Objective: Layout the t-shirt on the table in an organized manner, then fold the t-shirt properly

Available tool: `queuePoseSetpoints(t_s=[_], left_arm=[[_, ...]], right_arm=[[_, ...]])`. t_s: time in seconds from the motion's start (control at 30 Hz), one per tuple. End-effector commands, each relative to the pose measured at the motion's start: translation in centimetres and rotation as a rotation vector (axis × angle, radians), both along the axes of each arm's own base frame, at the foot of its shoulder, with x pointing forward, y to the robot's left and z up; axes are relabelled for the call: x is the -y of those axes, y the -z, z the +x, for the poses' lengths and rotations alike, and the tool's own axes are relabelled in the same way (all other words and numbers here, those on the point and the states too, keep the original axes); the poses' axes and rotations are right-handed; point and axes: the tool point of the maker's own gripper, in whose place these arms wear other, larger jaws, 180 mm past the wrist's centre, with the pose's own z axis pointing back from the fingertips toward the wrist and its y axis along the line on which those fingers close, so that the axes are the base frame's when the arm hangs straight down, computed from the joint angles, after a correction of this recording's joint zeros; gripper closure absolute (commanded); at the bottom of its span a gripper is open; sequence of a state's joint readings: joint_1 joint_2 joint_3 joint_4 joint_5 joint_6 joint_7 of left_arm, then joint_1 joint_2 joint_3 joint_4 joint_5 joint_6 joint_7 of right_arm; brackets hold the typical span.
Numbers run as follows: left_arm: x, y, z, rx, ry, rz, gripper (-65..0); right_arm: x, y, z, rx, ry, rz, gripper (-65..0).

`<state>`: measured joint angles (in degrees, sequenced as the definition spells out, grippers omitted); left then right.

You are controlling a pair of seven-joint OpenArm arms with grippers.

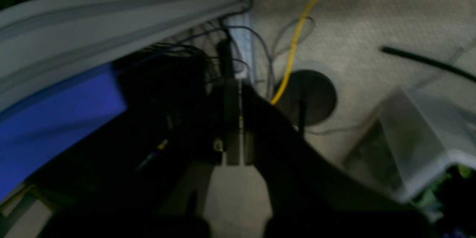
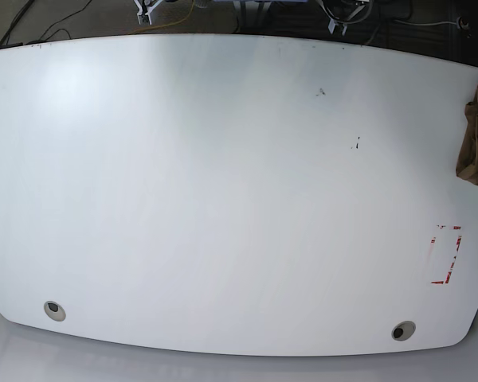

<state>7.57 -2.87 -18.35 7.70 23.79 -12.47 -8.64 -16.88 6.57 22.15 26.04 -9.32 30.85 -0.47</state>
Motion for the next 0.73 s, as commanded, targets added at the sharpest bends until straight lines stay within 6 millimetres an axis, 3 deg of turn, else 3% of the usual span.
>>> queuePoseSetpoints(t_s=[0.0,0.37,0.7], left_arm=[[-0.6,0.1,-0.3,-0.011,0.004,0.030,-2.1],[-0.6,0.2,0.5,-0.004,0.005,0.051,-2.1],[0.8,0.3,0.8,0.000,0.001,0.030,-2.1]], right_arm=[[0.2,0.2,0.3,-0.003,-0.001,-0.004,0.0],[-0.1,0.8,1.3,-0.020,-0.027,-0.017,0.0],[-0.5,0.9,1.4,-0.019,-0.025,-0.011,0.0]])
